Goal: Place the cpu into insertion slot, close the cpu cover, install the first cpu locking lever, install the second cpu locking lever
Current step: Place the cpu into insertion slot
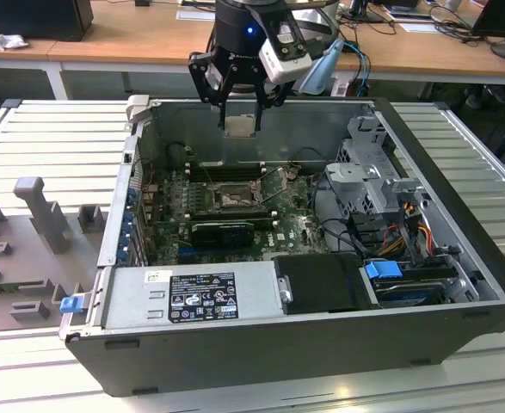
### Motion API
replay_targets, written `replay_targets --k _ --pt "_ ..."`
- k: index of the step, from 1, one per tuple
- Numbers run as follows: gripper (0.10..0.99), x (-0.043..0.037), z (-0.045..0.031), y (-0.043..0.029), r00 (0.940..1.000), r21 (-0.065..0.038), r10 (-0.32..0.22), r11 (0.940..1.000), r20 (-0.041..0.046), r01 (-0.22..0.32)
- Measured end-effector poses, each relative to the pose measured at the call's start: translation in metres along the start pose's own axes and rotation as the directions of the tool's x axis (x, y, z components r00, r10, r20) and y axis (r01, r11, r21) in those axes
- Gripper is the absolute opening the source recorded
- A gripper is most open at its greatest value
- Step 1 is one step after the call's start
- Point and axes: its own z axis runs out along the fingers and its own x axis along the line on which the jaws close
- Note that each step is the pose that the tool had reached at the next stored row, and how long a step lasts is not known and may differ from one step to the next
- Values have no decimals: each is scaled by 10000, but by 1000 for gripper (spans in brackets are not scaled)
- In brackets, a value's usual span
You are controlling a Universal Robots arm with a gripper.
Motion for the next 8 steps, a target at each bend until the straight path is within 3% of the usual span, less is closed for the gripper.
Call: replay_targets --k 8 --pt "525 0 0 0 9998 -3 177 9998 16 -177"
